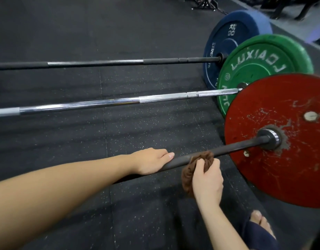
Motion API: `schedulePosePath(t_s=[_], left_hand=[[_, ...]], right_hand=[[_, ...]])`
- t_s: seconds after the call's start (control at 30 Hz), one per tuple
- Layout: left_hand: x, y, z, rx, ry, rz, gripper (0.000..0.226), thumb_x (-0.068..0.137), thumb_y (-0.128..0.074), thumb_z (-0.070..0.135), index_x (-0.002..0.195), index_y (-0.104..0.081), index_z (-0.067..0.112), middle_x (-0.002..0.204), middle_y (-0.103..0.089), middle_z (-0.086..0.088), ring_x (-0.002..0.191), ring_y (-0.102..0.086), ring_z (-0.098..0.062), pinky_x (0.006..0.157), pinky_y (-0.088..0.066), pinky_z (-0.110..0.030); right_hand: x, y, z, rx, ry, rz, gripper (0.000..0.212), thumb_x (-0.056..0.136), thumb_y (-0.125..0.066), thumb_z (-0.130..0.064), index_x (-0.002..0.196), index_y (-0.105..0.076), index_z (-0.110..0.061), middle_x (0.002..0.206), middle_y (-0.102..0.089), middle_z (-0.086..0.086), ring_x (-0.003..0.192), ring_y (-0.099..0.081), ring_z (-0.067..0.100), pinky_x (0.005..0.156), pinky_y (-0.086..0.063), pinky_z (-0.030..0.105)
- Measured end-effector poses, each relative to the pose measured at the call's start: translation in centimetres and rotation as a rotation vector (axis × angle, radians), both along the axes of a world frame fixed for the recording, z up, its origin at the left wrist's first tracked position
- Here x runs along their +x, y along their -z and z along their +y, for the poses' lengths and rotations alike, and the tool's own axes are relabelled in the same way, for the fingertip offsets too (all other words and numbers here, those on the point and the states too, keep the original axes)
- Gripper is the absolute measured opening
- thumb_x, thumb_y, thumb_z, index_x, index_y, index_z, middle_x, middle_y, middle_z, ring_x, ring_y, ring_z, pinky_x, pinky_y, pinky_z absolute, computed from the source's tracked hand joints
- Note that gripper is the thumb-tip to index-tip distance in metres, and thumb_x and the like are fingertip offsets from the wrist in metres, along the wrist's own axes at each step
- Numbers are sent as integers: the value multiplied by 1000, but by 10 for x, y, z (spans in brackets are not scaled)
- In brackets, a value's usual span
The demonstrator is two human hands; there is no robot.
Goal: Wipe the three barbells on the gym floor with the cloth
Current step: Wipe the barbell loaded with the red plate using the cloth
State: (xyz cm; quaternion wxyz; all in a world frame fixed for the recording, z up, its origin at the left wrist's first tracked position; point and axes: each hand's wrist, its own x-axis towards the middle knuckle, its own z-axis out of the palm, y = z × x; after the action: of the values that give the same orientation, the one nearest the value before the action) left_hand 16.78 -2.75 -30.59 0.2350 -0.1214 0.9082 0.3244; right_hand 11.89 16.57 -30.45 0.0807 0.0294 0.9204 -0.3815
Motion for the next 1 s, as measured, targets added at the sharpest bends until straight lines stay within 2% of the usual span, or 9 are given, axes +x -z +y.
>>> schedulePosePath(t_s=[0.17, 0.27, 0.33, 0.4, 0.5, 0.6, 0.87, 0.93, 1.0], left_hand=[[37, 2, -13, -40, -55, -32, 54, 103, -17, 67, 94, -49, 25, 96, -63, -1, 96, -58, -27, 88, -43, -41], [38, 4, -11, -30, -49, -21, 67, 98, -9, 71, 128, -59, 37, 139, -63, 0, 131, -53, -29, 112, -38, -43], [34, 3, -10, -30, -54, -47, 59, 105, -14, 62, 147, -49, 41, 155, -50, 3, 143, -43, -27, 119, -31, -41], [34, 4, -11, -25, -63, -51, 58, 104, -14, 64, 146, -48, 43, 154, -51, 3, 142, -44, -27, 119, -31, -43], [36, 6, -13, -20, -71, -57, 59, 104, -12, 65, 133, -57, 39, 136, -63, -1, 129, -53, -28, 114, -36, -45], [35, 4, -11, 2, -88, -63, 59, 106, -14, 62, 123, -62, 31, 126, -66, -4, 123, -55, -27, 111, -38, -41], [31, -4, -11, 70, -72, -55, 57, 110, -19, 53, 148, -53, 28, 154, -51, 0, 146, -39, -21, 117, -24, -28], [32, -6, -10, 69, -65, -56, 57, 110, -19, 52, 150, -51, 27, 157, -47, 0, 147, -37, -20, 117, -24, -27], [33, -4, -11, 62, -67, -69, 59, 109, -17, 54, 147, -53, 26, 153, -51, -3, 144, -41, -22, 117, -26, -30]], right_hand=[[29, 4, -14, 28, -120, -10, 18, 103, -44, -43, 104, -48, -25, 100, -60, -5, 78, -57, 10, 75, -48, 34], [42, 3, -19, 47, -205, -34, 18, 102, -42, -46, 101, -47, -29, 97, -59, -8, 83, -62, 11, 79, -53, 36], [40, 1, -17, 57, -229, -38, 16, 103, -44, -45, 101, -48, -29, 95, -58, -9, 78, -57, 4, 68, -47, 25], [31, 0, -12, 65, -205, -22, 16, 103, -45, -43, 100, -49, -28, 93, -58, -9, 75, -55, 1, 60, -37, 17], [12, 0, -4, 5, -50, 6, 20, 102, -44, -43, 101, -49, -24, 96, -61, -3, 82, -60, 15, 71, -47, 32], [4, -3, -2, 6, -1, 0, 20, 104, -43, -42, 104, -47, -23, 98, -59, -1, 81, -55, 17, 78, -42, 35], [46, -1, -21, 42, -252, -22, 15, 103, -46, -43, 99, -48, -29, 93, -58, -10, 76, -57, 4, 69, -47, 29], [42, -1, -18, 42, -244, -11, 16, 103, -47, -42, 98, -50, -28, 92, -58, -10, 75, -55, 1, 62, -40, 21], [31, -1, -12, 18, -151, 4, 18, 103, -47, -42, 99, -51, -25, 93, -60, -6, 75, -54, 5, 65, -39, 27]])
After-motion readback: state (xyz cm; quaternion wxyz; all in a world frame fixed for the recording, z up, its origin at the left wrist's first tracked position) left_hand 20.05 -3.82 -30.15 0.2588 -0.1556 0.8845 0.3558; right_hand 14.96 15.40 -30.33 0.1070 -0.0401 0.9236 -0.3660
